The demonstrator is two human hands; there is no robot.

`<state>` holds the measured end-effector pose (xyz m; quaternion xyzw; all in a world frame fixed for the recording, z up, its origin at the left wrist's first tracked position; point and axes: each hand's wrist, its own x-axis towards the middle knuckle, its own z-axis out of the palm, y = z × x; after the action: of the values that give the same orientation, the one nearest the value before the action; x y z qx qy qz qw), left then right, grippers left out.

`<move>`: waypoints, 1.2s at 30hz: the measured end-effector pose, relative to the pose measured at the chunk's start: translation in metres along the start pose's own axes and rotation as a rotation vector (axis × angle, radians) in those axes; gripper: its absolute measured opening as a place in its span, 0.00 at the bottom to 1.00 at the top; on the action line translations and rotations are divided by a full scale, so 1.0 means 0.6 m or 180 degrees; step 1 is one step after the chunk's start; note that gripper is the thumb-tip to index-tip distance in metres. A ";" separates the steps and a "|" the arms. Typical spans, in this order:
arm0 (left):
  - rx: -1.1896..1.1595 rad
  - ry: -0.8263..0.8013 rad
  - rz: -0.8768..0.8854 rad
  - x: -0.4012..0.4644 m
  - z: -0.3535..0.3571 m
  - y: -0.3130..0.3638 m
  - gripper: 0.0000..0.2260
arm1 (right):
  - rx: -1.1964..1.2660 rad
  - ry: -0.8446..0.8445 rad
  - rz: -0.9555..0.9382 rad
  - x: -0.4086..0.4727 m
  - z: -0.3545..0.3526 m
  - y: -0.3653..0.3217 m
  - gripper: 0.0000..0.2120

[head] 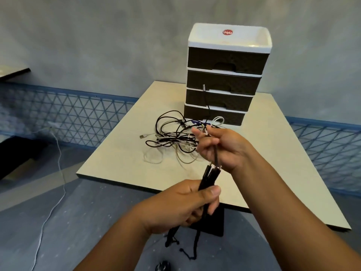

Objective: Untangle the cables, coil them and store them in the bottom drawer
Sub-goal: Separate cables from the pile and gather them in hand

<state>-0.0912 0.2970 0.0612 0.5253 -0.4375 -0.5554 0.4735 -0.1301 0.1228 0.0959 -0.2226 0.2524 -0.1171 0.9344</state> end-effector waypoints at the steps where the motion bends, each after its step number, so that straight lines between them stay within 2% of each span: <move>1: 0.0041 0.0031 -0.0013 -0.003 0.009 -0.001 0.16 | 0.0031 -0.0053 -0.0020 -0.014 -0.007 -0.004 0.13; 4: -0.0263 0.0479 -0.0032 0.001 0.026 -0.002 0.18 | -0.0324 -0.0297 -0.0173 -0.064 -0.029 -0.015 0.12; 8: -0.0846 0.1065 0.0081 0.028 0.027 0.013 0.18 | -0.1023 -0.0510 -0.0291 -0.122 -0.054 -0.009 0.16; 12: -0.1469 0.1194 0.0036 0.052 0.029 0.037 0.22 | -0.1737 -0.0659 -0.0338 -0.162 -0.068 0.026 0.19; 15: -0.1662 0.1263 0.0098 0.068 0.041 0.044 0.25 | -0.2394 -0.0780 -0.0288 -0.190 -0.083 0.060 0.19; 18: -0.1840 0.1510 0.0312 0.080 0.047 0.045 0.17 | -0.2904 -0.0760 -0.0331 -0.213 -0.103 0.091 0.19; 20: -0.1807 0.1580 0.0396 0.084 0.049 0.045 0.13 | -0.2963 -0.0708 -0.0382 -0.222 -0.116 0.102 0.19; 24: -0.1700 0.1519 0.0476 0.095 0.069 0.040 0.14 | -0.3085 -0.0639 -0.0530 -0.234 -0.132 0.106 0.18; 28: -0.1643 0.1302 0.0627 0.098 0.098 0.041 0.16 | -0.3382 -0.0300 -0.1068 -0.233 -0.141 0.107 0.18; 33: -0.0980 0.1486 0.0691 0.091 0.114 0.034 0.10 | -0.3975 0.0177 -0.1834 -0.218 -0.148 0.106 0.19; 36: -0.0787 0.1526 0.0666 0.089 0.120 0.032 0.12 | -0.4106 0.0429 -0.2033 -0.212 -0.148 0.105 0.21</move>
<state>-0.1620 0.2402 0.0757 0.5318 -0.2939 -0.4126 0.6786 -0.2771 0.1885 0.0505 -0.7850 0.2509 -0.2257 0.5195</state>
